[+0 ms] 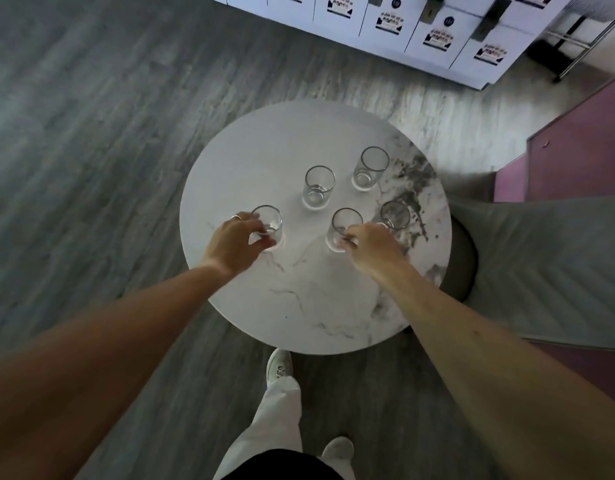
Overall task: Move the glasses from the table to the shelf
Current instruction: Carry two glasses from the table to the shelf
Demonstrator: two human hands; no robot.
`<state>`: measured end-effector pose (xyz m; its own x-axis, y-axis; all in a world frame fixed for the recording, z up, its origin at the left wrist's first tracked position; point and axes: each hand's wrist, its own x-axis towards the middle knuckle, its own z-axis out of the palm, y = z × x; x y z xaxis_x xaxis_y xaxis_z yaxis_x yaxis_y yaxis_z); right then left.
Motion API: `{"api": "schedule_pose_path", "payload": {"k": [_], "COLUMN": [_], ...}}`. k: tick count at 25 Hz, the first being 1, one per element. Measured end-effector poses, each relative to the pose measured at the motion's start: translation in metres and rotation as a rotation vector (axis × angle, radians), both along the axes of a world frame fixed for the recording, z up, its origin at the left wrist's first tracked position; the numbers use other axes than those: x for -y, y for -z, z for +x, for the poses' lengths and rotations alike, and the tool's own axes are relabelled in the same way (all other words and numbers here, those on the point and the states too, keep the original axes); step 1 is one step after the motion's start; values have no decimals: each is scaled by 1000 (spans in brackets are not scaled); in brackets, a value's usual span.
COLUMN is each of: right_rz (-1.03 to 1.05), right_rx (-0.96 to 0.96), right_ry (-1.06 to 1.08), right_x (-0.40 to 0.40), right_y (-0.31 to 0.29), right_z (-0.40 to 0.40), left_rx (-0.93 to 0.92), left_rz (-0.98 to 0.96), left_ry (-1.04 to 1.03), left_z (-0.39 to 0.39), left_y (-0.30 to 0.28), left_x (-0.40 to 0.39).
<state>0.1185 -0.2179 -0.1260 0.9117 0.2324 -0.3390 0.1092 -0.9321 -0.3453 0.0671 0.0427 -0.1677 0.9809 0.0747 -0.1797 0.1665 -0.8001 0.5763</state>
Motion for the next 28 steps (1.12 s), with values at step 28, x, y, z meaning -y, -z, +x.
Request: {"api": "schedule_pose_path", "payload": {"k": [28], "right_rz": [107], "right_rx": [543], "right_ry": [620], "right_x": [316], "right_y": [-280], "right_z": [-343], "left_rx": [505], "left_rz": [-309], "left_ry": [839], "left_z": [-126], "left_y": [-279], "left_x": [372]}}
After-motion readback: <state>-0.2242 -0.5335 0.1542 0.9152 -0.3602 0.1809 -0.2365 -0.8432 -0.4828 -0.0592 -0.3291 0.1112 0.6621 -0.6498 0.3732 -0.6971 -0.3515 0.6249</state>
